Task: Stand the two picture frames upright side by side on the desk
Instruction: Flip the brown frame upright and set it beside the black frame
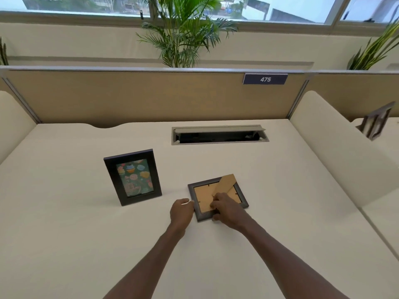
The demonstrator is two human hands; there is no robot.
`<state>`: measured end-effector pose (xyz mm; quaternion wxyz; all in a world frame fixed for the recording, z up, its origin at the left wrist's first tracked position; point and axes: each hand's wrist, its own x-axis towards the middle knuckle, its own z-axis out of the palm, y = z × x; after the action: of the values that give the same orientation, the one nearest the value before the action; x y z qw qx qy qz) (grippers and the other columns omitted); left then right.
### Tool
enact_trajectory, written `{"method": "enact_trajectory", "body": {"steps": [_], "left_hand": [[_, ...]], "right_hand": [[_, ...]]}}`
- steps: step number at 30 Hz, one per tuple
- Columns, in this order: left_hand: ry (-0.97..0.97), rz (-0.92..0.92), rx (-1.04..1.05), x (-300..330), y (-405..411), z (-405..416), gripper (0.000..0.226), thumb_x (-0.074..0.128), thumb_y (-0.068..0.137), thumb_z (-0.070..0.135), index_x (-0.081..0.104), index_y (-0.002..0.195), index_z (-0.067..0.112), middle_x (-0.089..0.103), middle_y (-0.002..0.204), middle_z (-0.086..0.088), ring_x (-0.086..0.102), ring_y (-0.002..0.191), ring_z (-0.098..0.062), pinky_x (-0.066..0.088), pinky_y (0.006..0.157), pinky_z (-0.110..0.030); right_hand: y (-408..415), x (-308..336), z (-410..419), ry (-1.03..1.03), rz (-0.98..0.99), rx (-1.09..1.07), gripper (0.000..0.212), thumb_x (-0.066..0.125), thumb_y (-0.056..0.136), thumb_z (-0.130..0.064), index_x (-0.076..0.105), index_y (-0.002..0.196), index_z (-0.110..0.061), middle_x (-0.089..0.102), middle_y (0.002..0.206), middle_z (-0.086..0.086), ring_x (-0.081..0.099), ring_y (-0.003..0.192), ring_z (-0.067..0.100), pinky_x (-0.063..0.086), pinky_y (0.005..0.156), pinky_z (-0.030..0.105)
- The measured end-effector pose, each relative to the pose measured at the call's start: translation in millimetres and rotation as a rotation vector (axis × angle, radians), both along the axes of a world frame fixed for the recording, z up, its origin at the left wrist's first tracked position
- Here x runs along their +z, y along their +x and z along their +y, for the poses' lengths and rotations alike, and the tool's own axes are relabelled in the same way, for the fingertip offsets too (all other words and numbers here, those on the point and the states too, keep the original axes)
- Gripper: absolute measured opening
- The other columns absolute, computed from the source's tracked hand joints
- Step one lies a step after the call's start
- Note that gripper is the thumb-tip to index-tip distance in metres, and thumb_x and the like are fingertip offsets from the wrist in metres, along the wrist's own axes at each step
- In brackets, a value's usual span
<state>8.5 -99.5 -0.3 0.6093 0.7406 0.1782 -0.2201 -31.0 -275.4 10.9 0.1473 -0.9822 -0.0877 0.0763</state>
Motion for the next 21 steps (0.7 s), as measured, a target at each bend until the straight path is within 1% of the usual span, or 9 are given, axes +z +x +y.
{"method": "enact_trajectory", "body": {"steps": [1, 3, 4, 5, 8, 13, 14, 17, 21], "left_hand": [[-0.017, 0.023, 0.026, -1, 0, -5, 0.032, 0.059, 0.091, 0.021, 0.060, 0.121, 0.008, 0.066, 0.116, -0.010, 0.063, 0.108, -0.026, 0.052, 0.098, -0.042], [-0.079, 0.067, 0.063, 2, 0, -11, 0.013, 0.054, 0.090, 0.012, 0.065, 0.095, 0.009, 0.064, 0.100, -0.012, 0.060, 0.094, -0.022, 0.048, 0.086, -0.034], [-0.103, 0.090, 0.072, 4, 0, -14, 0.012, 0.051, 0.089, 0.008, 0.062, 0.085, 0.008, 0.062, 0.094, -0.014, 0.057, 0.088, -0.023, 0.045, 0.080, -0.034], [-0.110, 0.105, 0.080, 5, 2, -17, 0.014, 0.049, 0.089, 0.004, 0.060, 0.081, 0.007, 0.061, 0.092, -0.015, 0.054, 0.085, -0.023, 0.041, 0.077, -0.034], [-0.092, 0.137, 0.098, 6, 2, -22, 0.018, 0.045, 0.091, 0.004, 0.060, 0.082, 0.005, 0.061, 0.092, -0.016, 0.052, 0.085, -0.024, 0.038, 0.075, -0.035], [-0.093, 0.168, 0.139, 2, -1, -27, 0.015, 0.045, 0.092, 0.006, 0.059, 0.084, 0.006, 0.061, 0.092, -0.016, 0.051, 0.085, -0.024, 0.038, 0.075, -0.036], [-0.105, 0.172, 0.147, 2, -1, -28, 0.015, 0.046, 0.091, 0.004, 0.059, 0.083, 0.006, 0.062, 0.092, -0.015, 0.052, 0.085, -0.024, 0.040, 0.075, -0.037], [-0.142, 0.186, 0.199, 3, -2, -34, 0.018, 0.048, 0.090, 0.000, 0.064, 0.080, 0.004, 0.068, 0.097, -0.017, 0.061, 0.089, -0.030, 0.055, 0.081, -0.042], [-0.144, 0.178, 0.261, 8, -2, -41, 0.015, 0.053, 0.090, -0.001, 0.062, 0.079, 0.003, 0.065, 0.100, -0.022, 0.063, 0.094, -0.036, 0.056, 0.076, -0.043]], "right_hand": [[-1, -1, -2, -0.020, -0.017, 0.014, 0.030, 0.073, 0.082, -0.018, 0.069, 0.109, -0.004, 0.058, 0.110, 0.009, 0.049, 0.104, 0.023, 0.048, 0.082, 0.036], [-3, -3, -2, -0.062, -0.067, 0.044, 0.024, 0.070, 0.083, -0.013, 0.069, 0.106, -0.005, 0.060, 0.105, 0.009, 0.051, 0.098, 0.023, 0.046, 0.075, 0.034], [-5, -4, -2, -0.077, -0.091, 0.062, 0.020, 0.069, 0.084, -0.011, 0.069, 0.103, -0.005, 0.061, 0.102, 0.009, 0.052, 0.095, 0.023, 0.044, 0.071, 0.032], [-6, -6, -2, -0.093, -0.112, 0.081, 0.015, 0.067, 0.085, -0.009, 0.068, 0.100, -0.006, 0.061, 0.099, 0.009, 0.054, 0.092, 0.024, 0.042, 0.067, 0.031], [-10, -10, -3, -0.132, -0.166, 0.131, 0.010, 0.057, 0.089, -0.001, 0.064, 0.096, -0.004, 0.060, 0.095, 0.011, 0.054, 0.086, 0.025, 0.042, 0.062, 0.031], [-10, -8, -7, -0.148, -0.192, 0.185, 0.022, 0.046, 0.084, 0.009, 0.058, 0.100, -0.002, 0.056, 0.103, 0.016, 0.052, 0.093, 0.030, 0.046, 0.067, 0.039], [-10, -7, -8, -0.149, -0.198, 0.195, 0.023, 0.046, 0.083, 0.009, 0.057, 0.101, -0.002, 0.056, 0.104, 0.016, 0.051, 0.094, 0.030, 0.045, 0.069, 0.038], [-9, -5, -11, -0.125, -0.213, 0.206, 0.025, 0.048, 0.081, 0.009, 0.057, 0.101, -0.003, 0.056, 0.104, 0.015, 0.050, 0.093, 0.028, 0.042, 0.070, 0.035], [-5, 2, -15, -0.069, -0.254, 0.214, 0.024, 0.053, 0.083, 0.008, 0.058, 0.103, -0.005, 0.056, 0.105, 0.012, 0.049, 0.093, 0.024, 0.041, 0.070, 0.030]]}}
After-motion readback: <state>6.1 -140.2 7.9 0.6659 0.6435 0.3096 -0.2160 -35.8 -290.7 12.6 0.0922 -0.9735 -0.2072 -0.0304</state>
